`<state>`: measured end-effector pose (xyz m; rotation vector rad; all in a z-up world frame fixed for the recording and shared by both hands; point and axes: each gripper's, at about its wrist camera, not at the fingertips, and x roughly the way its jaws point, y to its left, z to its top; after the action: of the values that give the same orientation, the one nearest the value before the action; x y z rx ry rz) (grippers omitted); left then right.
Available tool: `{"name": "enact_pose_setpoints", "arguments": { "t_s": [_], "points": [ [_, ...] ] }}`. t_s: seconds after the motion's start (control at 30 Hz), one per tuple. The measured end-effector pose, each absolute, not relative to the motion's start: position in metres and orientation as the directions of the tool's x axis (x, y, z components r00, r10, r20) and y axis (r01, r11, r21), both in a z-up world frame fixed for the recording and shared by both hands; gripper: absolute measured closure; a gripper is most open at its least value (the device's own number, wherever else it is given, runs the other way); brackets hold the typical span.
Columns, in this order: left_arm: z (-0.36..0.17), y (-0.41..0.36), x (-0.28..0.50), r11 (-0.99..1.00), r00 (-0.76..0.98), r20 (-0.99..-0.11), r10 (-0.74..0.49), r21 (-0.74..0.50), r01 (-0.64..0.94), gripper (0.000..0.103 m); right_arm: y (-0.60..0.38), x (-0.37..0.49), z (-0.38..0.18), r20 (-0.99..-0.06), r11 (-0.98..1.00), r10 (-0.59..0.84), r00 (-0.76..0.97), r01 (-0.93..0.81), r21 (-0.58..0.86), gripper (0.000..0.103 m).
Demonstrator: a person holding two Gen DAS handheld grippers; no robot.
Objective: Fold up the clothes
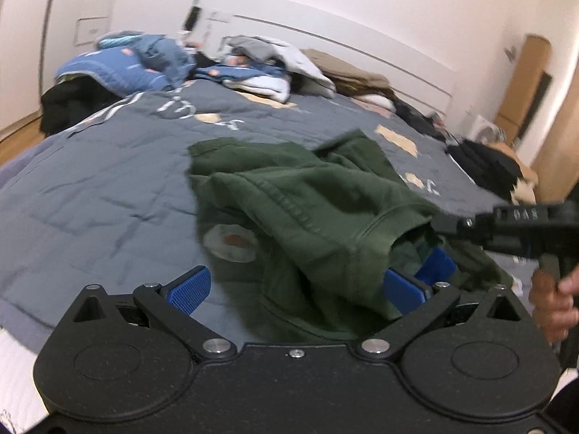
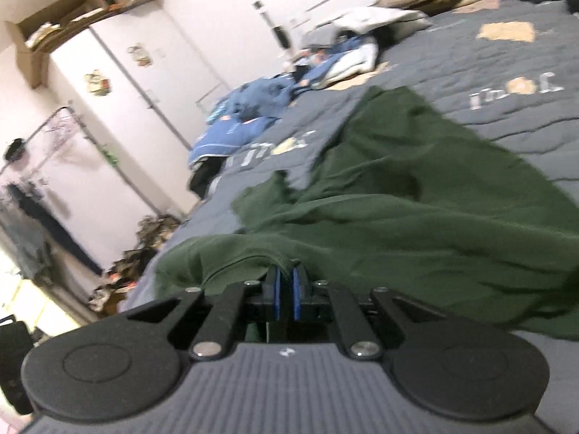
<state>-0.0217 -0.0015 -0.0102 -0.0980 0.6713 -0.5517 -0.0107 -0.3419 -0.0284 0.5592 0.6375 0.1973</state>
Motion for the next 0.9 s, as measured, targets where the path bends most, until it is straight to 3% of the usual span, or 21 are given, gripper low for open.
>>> {"name": "enact_pose_setpoints", "arguments": {
  "t_s": [0.1, 0.23, 0.37, 0.5, 0.57, 0.63, 0.7, 0.9],
  "points": [
    [-0.013, -0.018, -0.025, 0.84, 0.631, -0.571, -0.525, -0.23, 0.491, 0.0, -0.354, -0.017, -0.024, -0.55, 0.872, 0.292, 0.783, 0.018, 0.49, 0.096],
    [-0.019, -0.034, -0.025, 0.83, 0.612, -0.592, -0.525, -0.196, 0.522, 0.0, -0.349, -0.018, -0.03, -0.692, 0.962, 0.236, 0.683, -0.063, 0.266, 0.096],
    [-0.023, -0.04, -0.021, 0.838, 0.609, -0.607, -0.51, -0.192, 0.511, 0.0, -0.36, -0.014, -0.048, -0.741, 0.964, 0.221, 0.634, -0.025, 0.266, 0.093],
    [-0.014, -0.032, -0.016, 0.852, 0.635, -0.582, -0.509, -0.232, 0.47, 0.0, -0.356, -0.028, -0.025, -0.659, 0.954, 0.28, 0.699, -0.123, 0.275, 0.092],
    [-0.008, -0.025, -0.012, 0.859, 0.651, -0.566, -0.505, -0.256, 0.443, 0.0, -0.338, -0.039, -0.013, -0.606, 0.939, 0.341, 0.719, -0.227, 0.258, 0.085],
    [-0.007, -0.019, -0.006, 0.868, 0.66, -0.564, -0.496, -0.287, 0.406, 0.0, -0.315, -0.049, -0.006, -0.574, 0.923, 0.383, 0.724, -0.328, 0.202, 0.065],
    [-0.006, -0.013, -0.001, 0.875, 0.666, -0.567, -0.485, -0.319, 0.365, 0.0, -0.286, -0.055, -0.007, -0.568, 0.893, 0.422, 0.706, -0.432, 0.127, 0.056],
    [-0.006, -0.003, 0.004, 0.882, 0.668, -0.578, -0.469, -0.355, 0.311, 0.0, -0.219, -0.057, -0.038, -0.638, 0.795, 0.469, 0.61, -0.606, 0.005, 0.051]
  ]
}}
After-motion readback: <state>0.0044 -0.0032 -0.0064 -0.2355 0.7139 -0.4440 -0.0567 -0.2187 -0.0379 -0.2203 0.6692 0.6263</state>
